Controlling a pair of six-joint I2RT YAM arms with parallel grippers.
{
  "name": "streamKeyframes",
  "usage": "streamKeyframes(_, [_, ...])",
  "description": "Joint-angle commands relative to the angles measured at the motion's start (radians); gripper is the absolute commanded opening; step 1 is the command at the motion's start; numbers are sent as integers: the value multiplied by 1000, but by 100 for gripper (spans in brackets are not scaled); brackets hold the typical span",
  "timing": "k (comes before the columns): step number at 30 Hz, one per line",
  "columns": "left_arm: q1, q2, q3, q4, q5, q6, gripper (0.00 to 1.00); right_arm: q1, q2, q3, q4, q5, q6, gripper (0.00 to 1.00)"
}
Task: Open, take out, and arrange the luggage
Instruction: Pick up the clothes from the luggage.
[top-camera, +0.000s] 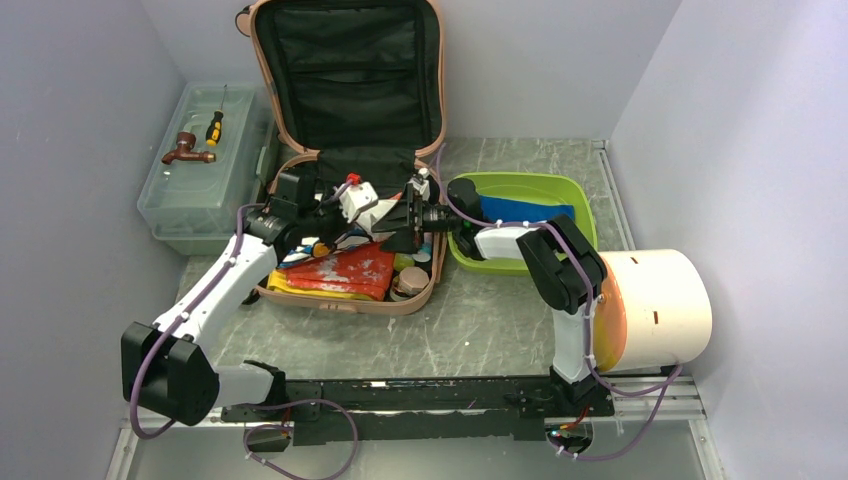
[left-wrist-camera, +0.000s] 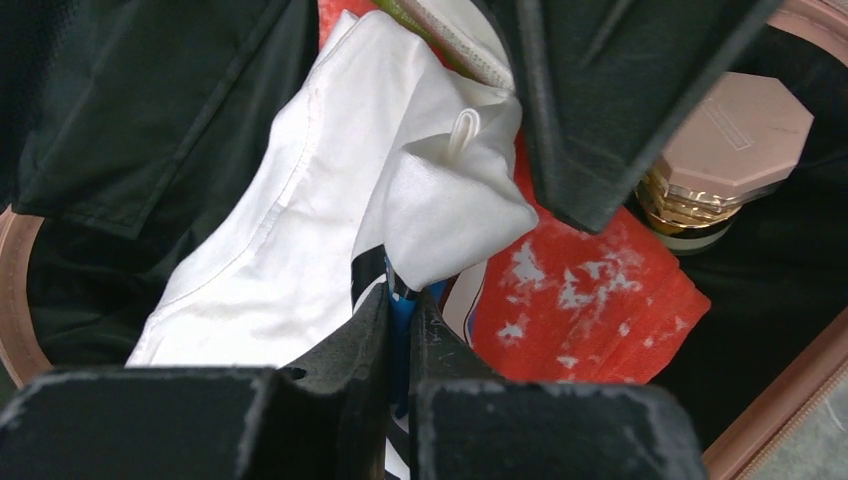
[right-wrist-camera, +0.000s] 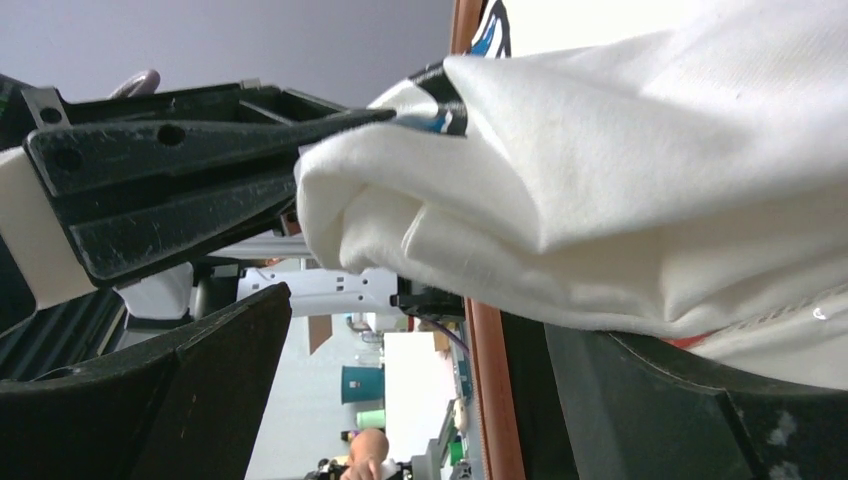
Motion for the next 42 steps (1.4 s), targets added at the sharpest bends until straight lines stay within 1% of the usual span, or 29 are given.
streamKeyframes(1, [9, -37, 58, -20, 75, 10, 0, -12, 15, 63, -84, 42, -48, 100])
streamKeyframes(4, [9, -41, 61, -57, 124, 24, 3, -13, 20, 88, -184, 68, -99, 100])
streamKeyframes(7, [9, -48, 68, -107, 189, 49, 8, -13, 29, 109, -238, 81, -129, 100])
streamKeyframes(9, [10, -51, 75, -146, 233, 76, 15, -13, 33, 117, -267, 89, -148, 100])
streamKeyframes(11, [10, -53, 86, -194, 282, 109, 24, -13, 30, 120, -290, 102, -159, 100])
streamKeyframes(15, [10, -59, 109, -294, 378, 200, 49, -13, 26, 130, -311, 107, -168, 100])
streamKeyframes(18, [9, -61, 121, -343, 416, 238, 58, -12, 18, 119, -326, 118, -178, 100])
streamKeyframes(22, [10, -59, 127, -338, 412, 229, 61, -5, 14, 127, -372, 134, -235, 100])
streamKeyframes(26, [22, -64, 138, -317, 357, 205, 62, 22, 24, 196, -512, 147, -366, 100])
streamKeyframes(28, [32, -73, 136, -294, 306, 186, 63, 40, 28, 205, -544, 153, -406, 100])
streamKeyframes(31, [46, -92, 112, -250, 195, 141, 64, 62, 31, 198, -547, 158, -429, 99])
streamKeyframes(34, [69, -130, 61, -214, 82, 114, 65, 71, 36, 182, -515, 153, -426, 85])
streamKeyframes(36, [91, -165, 15, -201, 34, 99, 65, 73, 40, 177, -496, 147, -417, 64])
streamKeyframes(37, [105, -184, -10, -199, 20, 93, 65, 73, 41, 178, -496, 147, -419, 57])
streamKeyframes(38, [124, -204, -36, -197, 9, 85, 64, 73, 39, 181, -502, 150, -431, 45])
streamKeyframes(39, [138, -224, -60, -201, 7, 83, 64, 73, 37, 187, -520, 155, -449, 30])
streamKeyframes(41, [165, -268, -112, -217, 19, 83, 64, 73, 37, 204, -549, 156, -482, 6])
streamKeyframes(42, [179, -289, -141, -225, 34, 84, 65, 73, 34, 215, -568, 158, -508, 0])
